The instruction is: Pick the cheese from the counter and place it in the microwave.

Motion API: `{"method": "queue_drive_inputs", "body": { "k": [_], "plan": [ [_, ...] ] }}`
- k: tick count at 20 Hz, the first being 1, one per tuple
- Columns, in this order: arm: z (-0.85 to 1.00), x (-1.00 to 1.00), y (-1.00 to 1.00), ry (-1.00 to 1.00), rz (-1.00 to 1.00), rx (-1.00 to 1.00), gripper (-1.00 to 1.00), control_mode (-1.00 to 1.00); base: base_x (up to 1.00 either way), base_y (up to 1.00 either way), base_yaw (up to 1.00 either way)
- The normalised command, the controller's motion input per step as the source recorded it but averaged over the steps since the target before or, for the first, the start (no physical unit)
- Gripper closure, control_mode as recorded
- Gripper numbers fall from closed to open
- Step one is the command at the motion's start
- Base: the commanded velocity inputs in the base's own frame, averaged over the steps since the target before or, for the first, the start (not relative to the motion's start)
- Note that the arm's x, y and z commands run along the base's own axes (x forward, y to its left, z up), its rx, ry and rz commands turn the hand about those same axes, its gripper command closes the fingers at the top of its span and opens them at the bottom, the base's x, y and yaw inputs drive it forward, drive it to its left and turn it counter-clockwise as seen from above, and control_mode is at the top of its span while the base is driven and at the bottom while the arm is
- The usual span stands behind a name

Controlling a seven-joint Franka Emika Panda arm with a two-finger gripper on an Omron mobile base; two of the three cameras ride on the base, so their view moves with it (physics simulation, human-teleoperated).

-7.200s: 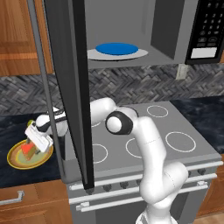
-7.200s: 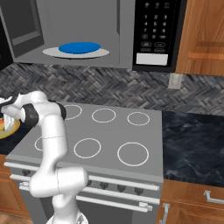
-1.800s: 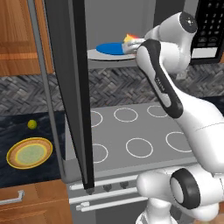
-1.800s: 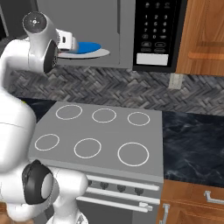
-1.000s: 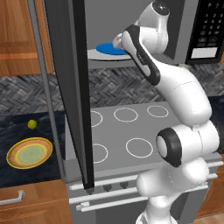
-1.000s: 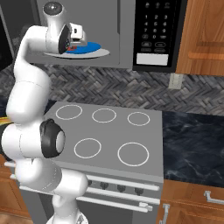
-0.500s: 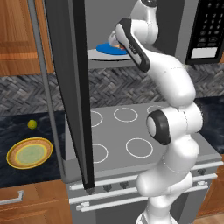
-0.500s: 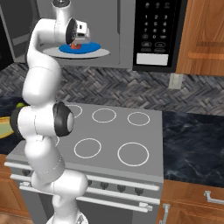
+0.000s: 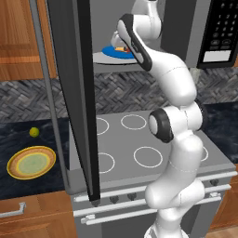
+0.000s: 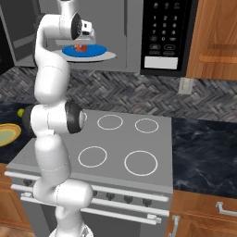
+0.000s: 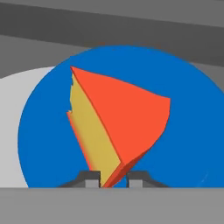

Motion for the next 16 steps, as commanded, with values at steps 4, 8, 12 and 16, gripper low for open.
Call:
{"method": "queue_drive_inputs", "body": {
  "k": [4, 8, 12, 16],
  "plan": [
    [-0.11, 0.00, 0.00, 0.04, 0.00, -0.04, 1.00, -1.00, 0.00, 0.00, 0.00],
    [-0.12, -0.18, 0.00, 0.01, 0.00, -0.05, -1.00, -1.00, 0.00, 0.00, 0.00],
    [-0.01, -0.15, 0.00, 0.00, 0.00, -0.02, -1.00, -1.00, 0.00, 0.00, 0.00],
    [0.00, -0.14, 0.00, 0.00, 0.00, 0.00, -1.00, -1.00, 0.00, 0.00, 0.00]
  ]
}}
